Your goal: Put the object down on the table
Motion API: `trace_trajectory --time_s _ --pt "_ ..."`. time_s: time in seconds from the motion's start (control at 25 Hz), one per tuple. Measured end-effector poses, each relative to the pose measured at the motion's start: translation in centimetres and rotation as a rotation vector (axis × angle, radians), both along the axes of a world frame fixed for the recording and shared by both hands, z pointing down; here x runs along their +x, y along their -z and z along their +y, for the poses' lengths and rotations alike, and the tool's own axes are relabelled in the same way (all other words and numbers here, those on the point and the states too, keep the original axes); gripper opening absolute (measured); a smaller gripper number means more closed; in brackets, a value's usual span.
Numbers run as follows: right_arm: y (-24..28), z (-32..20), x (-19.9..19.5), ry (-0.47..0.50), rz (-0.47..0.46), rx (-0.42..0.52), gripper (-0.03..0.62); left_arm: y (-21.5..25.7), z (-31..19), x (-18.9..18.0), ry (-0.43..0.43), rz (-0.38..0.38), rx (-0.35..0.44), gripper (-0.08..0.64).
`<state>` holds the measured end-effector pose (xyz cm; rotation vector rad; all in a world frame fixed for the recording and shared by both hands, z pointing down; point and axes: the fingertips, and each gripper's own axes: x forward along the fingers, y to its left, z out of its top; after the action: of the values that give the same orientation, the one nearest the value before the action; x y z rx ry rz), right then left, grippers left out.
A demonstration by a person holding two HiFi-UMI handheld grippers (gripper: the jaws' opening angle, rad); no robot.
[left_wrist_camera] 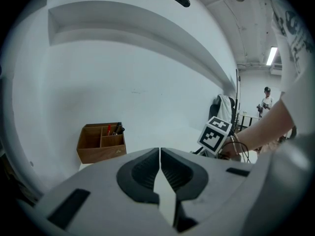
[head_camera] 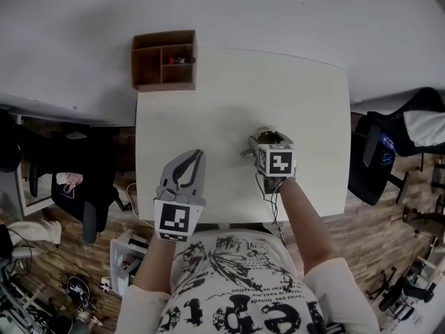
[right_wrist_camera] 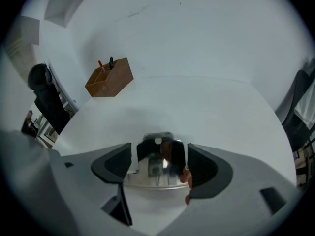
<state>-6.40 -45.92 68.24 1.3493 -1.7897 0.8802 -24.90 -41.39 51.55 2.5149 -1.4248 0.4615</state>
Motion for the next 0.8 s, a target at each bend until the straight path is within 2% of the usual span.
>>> trace_trajectory --time_s 0.08,0.2,0.32,0.52,0.76,0.8 --pt "1.2 -0.1 0.0 -0.002 -0.008 0.032 0.344 0.3 0.3 0.1 0.004 0.001 0.005 0.012" --pt "4.0 0.1 -0.6 0.016 -0.072 0.085 0.326 0.9 0.5 0.3 0.012 0.001 0.018 0.012" --pt "7.6 0.2 -0.8 0.047 -0.101 0.172 0.263 2.1 0.4 0.6 0.018 0.001 0.046 0.012" --pt "14.4 -0.1 -0.5 0.073 -0.102 0.359 0.119 4.4 0.1 0.9 0.035 -0.003 0.099 0.012" --pt "21.9 0.1 1.2 0.072 -0.109 0.569 -0.005 8.2 -0.5 1.4 0.067 0.01 0.167 0.012" --pt "23.1 0.2 1.5 0.075 -0.114 0.61 -0.006 8.8 -0.7 1.5 0.073 0.013 0.172 0.012"
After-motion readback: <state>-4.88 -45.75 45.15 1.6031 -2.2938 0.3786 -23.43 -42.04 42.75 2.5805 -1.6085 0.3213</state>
